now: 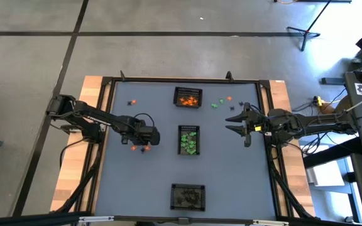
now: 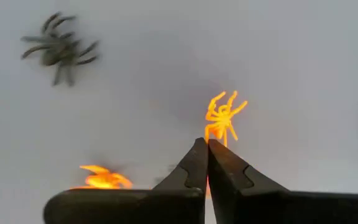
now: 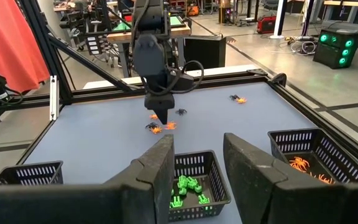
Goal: Sort Halloween decoration
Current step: Put the orange spider toy into the top black bin
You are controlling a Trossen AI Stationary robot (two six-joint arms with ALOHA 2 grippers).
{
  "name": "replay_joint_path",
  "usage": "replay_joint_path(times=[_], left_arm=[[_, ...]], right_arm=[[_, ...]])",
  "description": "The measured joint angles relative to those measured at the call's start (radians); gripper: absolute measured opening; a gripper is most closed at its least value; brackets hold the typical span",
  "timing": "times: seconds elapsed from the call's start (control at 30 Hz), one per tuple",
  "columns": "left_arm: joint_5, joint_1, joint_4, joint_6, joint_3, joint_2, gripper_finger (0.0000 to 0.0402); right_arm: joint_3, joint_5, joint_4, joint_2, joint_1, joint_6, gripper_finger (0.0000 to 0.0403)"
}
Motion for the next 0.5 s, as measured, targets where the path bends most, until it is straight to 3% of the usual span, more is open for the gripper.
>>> replay_joint_path(times=[0.17, 0.5], left_arm=[[-0.056, 0.003, -0.012, 0.013, 0.048, -0.012, 0.0000], [-0.124, 0.099, 0.025, 0.268, 0.203, -0.014, 0.0000]], right_arm=[[0.000, 0.000, 0.000, 0.000, 0.000, 0.000, 0.0137], [0.000, 0.000, -0.006, 0.000, 0.000, 0.000, 0.0137]])
